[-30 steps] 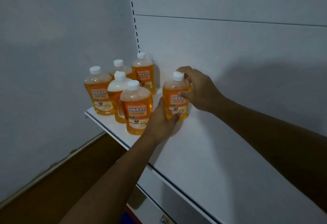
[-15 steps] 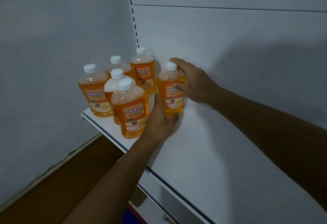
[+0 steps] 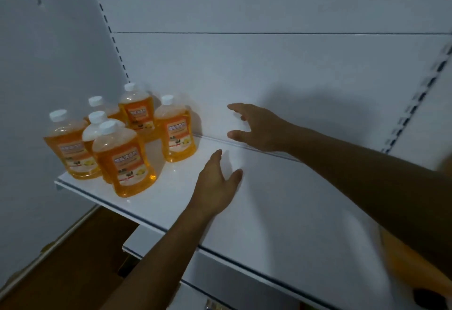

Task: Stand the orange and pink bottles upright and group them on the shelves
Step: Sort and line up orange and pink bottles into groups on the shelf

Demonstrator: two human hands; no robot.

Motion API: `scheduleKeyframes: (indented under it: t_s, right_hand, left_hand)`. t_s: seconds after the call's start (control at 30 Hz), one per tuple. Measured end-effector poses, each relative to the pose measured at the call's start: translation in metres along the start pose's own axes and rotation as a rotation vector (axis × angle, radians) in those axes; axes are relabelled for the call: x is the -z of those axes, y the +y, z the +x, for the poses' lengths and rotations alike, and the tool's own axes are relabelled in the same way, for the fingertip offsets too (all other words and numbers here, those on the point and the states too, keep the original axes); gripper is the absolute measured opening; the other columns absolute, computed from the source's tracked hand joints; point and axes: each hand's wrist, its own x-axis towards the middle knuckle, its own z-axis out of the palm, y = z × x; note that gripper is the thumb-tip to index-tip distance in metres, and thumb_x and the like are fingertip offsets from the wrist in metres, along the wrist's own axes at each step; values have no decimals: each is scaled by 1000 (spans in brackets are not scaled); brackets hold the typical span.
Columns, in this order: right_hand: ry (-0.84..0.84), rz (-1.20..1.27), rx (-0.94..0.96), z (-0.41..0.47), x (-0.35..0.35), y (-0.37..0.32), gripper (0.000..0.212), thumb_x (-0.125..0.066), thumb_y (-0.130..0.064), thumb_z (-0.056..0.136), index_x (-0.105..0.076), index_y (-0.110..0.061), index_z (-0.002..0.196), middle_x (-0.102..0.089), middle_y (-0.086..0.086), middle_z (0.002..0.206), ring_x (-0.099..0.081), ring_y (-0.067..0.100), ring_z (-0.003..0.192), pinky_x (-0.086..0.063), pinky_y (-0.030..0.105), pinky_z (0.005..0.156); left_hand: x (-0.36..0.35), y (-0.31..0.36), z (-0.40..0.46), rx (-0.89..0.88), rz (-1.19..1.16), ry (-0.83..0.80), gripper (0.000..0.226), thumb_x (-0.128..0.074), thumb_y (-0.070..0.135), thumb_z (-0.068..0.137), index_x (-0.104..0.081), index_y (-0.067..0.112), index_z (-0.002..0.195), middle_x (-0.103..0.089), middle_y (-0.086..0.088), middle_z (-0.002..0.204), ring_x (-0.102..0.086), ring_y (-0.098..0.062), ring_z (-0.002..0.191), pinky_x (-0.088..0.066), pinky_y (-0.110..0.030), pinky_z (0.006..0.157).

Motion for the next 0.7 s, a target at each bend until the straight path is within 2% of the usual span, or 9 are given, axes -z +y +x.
scheduleKeyframes:
  t_s: [0.33, 0.53, 0.6, 0.7]
  right_hand:
    - [30, -160, -195, -161, 71, 36, 70, -52, -49, 93, -23, -20, 150, -28, 3, 156, -29, 21, 141, -26, 34, 112]
    - [66, -140, -282, -246, 103, 47, 64, -54, -50, 91, -34, -21, 145, -44, 3, 146, -44, 19, 130, -36, 28, 97]
    - [65, -138, -320, -272, 110, 54, 62, -55, -50, 91, -37, -22, 143, -48, 4, 142, -47, 20, 127, -39, 28, 93]
    - [52, -180, -365, -307, 120, 65, 61, -53, -50, 92, -37, -20, 143, -49, 6, 141, -48, 21, 126, -39, 29, 94]
  left_hand:
    - [-83, 86, -45, -198, 56, -219, 66, -56, 42, 93, -31, 16, 148, -39, -3, 151, -40, -22, 136, -33, -36, 109]
    - [-114, 128, -95, -356, -52, -234, 50, -54, 40, 95, -47, 15, 137, -55, -3, 135, -52, -10, 114, -39, -24, 90]
    - [-124, 136, -110, -361, -86, -276, 54, -55, 43, 93, -44, 17, 140, -54, -1, 137, -50, -7, 111, -40, -24, 88]
    - [-138, 143, -124, -341, -123, -357, 68, -59, 48, 89, -35, 19, 146, -46, -1, 144, -50, -12, 118, -44, -30, 93]
